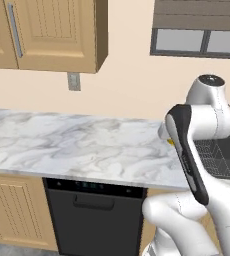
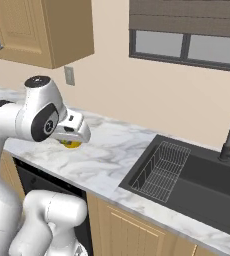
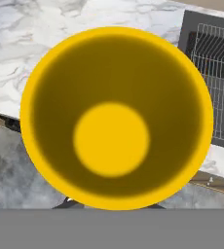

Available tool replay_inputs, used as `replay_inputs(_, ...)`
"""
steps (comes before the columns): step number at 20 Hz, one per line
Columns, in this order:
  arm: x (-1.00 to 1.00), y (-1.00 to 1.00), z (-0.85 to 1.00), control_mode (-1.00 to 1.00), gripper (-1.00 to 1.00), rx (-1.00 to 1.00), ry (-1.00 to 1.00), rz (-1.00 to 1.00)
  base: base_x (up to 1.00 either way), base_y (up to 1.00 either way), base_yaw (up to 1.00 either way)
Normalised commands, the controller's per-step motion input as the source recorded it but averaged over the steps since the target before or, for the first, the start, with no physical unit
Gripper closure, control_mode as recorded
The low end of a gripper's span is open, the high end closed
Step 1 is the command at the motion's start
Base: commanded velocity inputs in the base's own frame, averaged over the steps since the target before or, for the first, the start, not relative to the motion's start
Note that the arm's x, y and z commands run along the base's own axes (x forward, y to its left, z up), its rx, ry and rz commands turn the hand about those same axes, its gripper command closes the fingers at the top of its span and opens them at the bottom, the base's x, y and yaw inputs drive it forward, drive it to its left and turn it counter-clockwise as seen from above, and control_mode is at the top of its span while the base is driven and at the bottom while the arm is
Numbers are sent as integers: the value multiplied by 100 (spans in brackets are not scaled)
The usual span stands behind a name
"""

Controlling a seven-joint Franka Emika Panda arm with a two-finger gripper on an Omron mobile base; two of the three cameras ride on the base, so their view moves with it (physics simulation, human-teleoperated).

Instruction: Clear the mugs and bowl far away from the sink.

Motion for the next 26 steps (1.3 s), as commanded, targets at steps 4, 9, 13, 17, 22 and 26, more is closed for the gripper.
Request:
replay_inputs(4,-61,0,14,-100,100,4,7,-1,0,0,0)
replay_inputs(9,-29,4,0,100,100,0,-10,0,-50,22,7)
replay_inputs(13,0,0,0,100,100,0,0,0,-57,45,30)
replay_inputs(17,0,0,0,100,100,0,0,0,-4,47,81)
replay_inputs(22,0,0,0,100,100,0,0,0,0,2,100)
replay_inputs(26,0,0,0,100,100,0,0,0,0,0,100)
